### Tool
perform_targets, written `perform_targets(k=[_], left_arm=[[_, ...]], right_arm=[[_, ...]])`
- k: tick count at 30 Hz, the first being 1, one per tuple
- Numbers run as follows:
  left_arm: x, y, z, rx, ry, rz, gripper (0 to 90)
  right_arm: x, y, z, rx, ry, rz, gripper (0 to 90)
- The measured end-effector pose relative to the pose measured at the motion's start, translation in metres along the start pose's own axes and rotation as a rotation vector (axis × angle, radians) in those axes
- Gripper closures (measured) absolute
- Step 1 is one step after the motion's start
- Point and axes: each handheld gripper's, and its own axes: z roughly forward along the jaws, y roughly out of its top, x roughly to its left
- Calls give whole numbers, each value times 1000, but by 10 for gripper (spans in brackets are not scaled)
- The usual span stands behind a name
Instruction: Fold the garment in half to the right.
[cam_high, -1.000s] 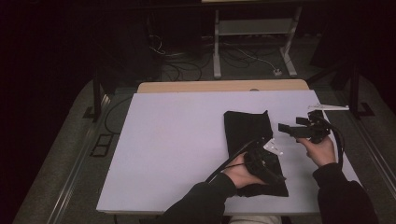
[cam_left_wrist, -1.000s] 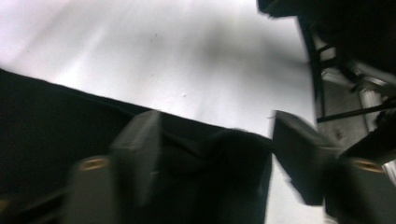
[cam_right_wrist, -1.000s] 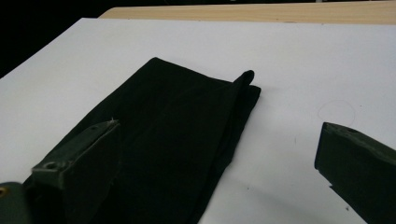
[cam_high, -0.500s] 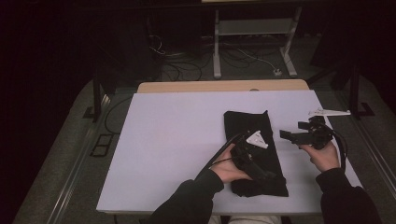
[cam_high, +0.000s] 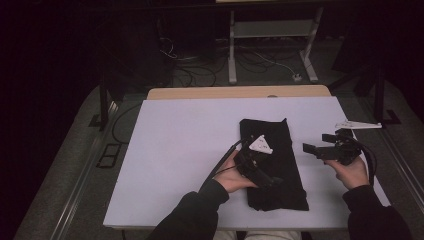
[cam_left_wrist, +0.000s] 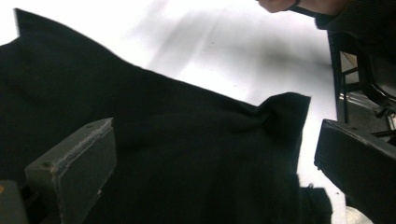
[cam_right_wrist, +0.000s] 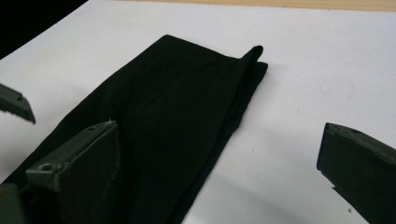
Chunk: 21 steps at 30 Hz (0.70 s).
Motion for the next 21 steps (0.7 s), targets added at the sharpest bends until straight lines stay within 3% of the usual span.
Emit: perform_targets(k=[21], left_arm=[[26,-27,-38,-37,83,-58,0]], right_arm=[[4,-11,-13,-1,8,-8,0]])
